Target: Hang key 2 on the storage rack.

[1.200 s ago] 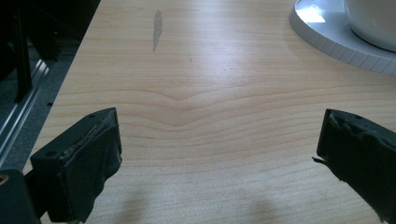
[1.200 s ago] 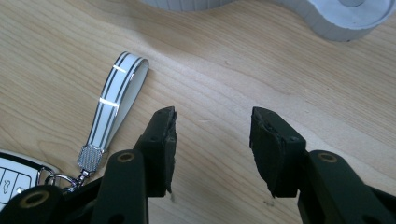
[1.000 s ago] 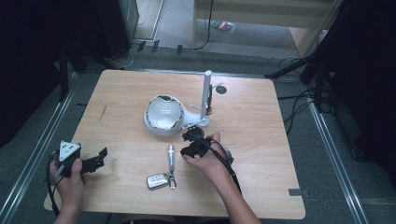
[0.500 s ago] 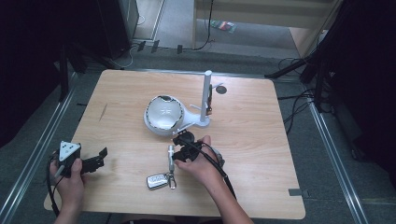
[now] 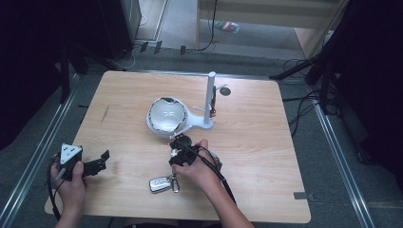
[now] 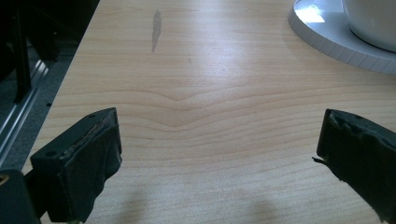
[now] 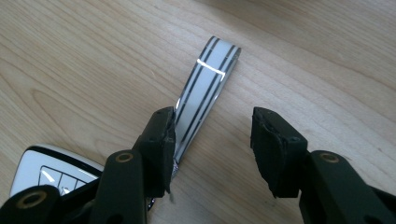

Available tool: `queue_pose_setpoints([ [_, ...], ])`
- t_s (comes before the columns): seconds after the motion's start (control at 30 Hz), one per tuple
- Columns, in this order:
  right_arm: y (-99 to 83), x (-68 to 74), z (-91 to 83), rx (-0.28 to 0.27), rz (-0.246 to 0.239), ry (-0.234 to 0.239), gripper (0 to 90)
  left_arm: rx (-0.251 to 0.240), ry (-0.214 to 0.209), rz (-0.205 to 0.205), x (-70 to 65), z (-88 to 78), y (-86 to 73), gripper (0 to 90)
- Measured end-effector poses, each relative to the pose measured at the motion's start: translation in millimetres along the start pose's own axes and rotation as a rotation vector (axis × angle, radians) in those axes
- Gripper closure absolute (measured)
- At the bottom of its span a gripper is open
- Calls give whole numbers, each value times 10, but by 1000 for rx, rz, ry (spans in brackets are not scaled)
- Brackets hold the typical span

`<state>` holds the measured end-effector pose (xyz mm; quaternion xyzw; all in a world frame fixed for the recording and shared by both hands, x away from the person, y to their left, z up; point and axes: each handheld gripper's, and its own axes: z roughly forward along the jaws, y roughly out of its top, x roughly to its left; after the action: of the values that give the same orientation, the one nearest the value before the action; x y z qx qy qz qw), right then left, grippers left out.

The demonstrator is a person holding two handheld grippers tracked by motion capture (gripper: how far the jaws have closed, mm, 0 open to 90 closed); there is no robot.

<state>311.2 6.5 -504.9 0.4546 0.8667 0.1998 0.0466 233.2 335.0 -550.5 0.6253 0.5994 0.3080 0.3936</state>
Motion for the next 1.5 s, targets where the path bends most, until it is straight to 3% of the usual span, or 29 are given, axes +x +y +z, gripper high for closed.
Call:
queue_pose_setpoints([
  [0.2, 11, 69, 75, 18, -11, 15, 511, 1, 2, 3, -4, 3, 1, 1],
  [0.47, 15, 133, 126, 31, -21, -7, 540, 0, 2, 4, -5, 4, 2, 1],
  [0.63, 9, 148, 127, 22, -39, -29, 651, 1, 1, 3, -3, 3, 2, 1],
  [0.77, -4, 140, 117, 18, -33, -14, 769, 2, 1, 3, -4, 4, 2, 1],
  [1.13, -78, 54, -45, -84, -17, 25, 776, 0, 4, 1, -10, 7, 1, 1],
  [1.5, -169, -97, -281, -247, 4, 49, 777, 1, 3, 4, -10, 9, 4, 1],
])
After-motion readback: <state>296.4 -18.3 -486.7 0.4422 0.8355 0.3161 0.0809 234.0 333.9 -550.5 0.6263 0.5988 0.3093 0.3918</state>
